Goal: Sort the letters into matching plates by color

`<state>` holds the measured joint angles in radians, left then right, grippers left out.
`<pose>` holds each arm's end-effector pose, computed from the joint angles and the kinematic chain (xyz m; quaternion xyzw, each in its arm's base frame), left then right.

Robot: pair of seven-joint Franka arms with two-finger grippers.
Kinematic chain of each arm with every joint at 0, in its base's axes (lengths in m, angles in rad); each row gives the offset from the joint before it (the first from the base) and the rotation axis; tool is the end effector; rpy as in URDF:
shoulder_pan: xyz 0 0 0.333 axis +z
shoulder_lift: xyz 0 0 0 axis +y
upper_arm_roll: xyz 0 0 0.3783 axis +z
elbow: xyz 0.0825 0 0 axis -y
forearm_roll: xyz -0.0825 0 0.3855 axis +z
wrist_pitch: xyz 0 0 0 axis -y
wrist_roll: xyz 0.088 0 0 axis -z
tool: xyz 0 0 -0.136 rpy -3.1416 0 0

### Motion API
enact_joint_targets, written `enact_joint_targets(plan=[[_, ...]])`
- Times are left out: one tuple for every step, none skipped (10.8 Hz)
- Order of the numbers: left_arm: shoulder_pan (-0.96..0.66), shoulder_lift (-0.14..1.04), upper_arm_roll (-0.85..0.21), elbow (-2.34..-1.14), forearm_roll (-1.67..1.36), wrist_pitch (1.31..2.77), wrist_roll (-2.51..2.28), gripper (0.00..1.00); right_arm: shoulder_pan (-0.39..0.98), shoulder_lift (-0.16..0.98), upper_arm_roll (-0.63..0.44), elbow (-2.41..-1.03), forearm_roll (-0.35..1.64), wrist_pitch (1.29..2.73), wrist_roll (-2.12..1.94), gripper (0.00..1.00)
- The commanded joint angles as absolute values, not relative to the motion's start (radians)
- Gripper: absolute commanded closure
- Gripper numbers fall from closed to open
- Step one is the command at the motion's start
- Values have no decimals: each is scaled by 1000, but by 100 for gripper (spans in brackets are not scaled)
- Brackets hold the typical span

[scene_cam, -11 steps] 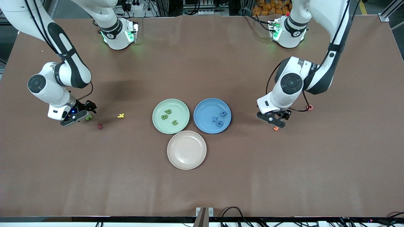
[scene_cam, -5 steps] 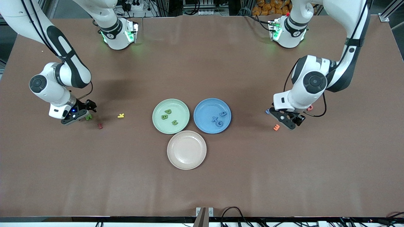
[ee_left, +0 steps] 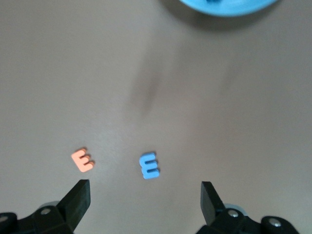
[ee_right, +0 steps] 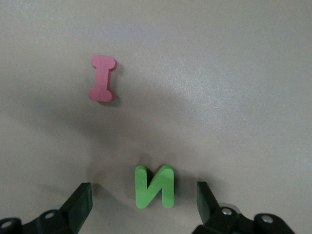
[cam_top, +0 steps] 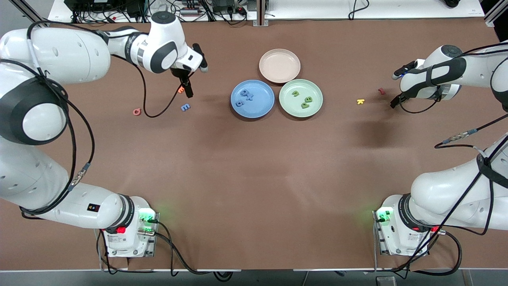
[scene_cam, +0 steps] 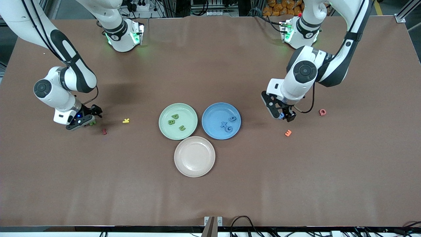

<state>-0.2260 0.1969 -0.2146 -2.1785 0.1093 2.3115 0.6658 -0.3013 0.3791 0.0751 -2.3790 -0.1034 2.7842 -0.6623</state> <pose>0.5102 -0.2333 0.3284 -0.8305 0.5559 0.0308 0.0150 0.5165 -0.1141 0.1942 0.9654 0.2603 0.0107 0.0105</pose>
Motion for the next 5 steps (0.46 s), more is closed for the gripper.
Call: enact_joint_targets(plan=[[-141, 249, -259, -2211, 72, 2339, 750, 0, -330, 377, 95, -2387, -124, 2804, -664, 18], [-114, 309, -258, -2209, 72, 2415, 747, 0, -330, 377, 95, -2387, -124, 2804, -663, 37], [-86, 354, -258, -2204, 72, 2472, 746, 0, -330, 377, 95, -2387, -124, 2804, -658, 46], [-89, 386, -255, -2195, 72, 2499, 714, 0, -330, 377, 95, -2387, -124, 2804, -658, 53], [-95, 411, -252, -2191, 75, 2520, 653, 0, -328, 376, 95, -2387, -123, 2804, -657, 58]])
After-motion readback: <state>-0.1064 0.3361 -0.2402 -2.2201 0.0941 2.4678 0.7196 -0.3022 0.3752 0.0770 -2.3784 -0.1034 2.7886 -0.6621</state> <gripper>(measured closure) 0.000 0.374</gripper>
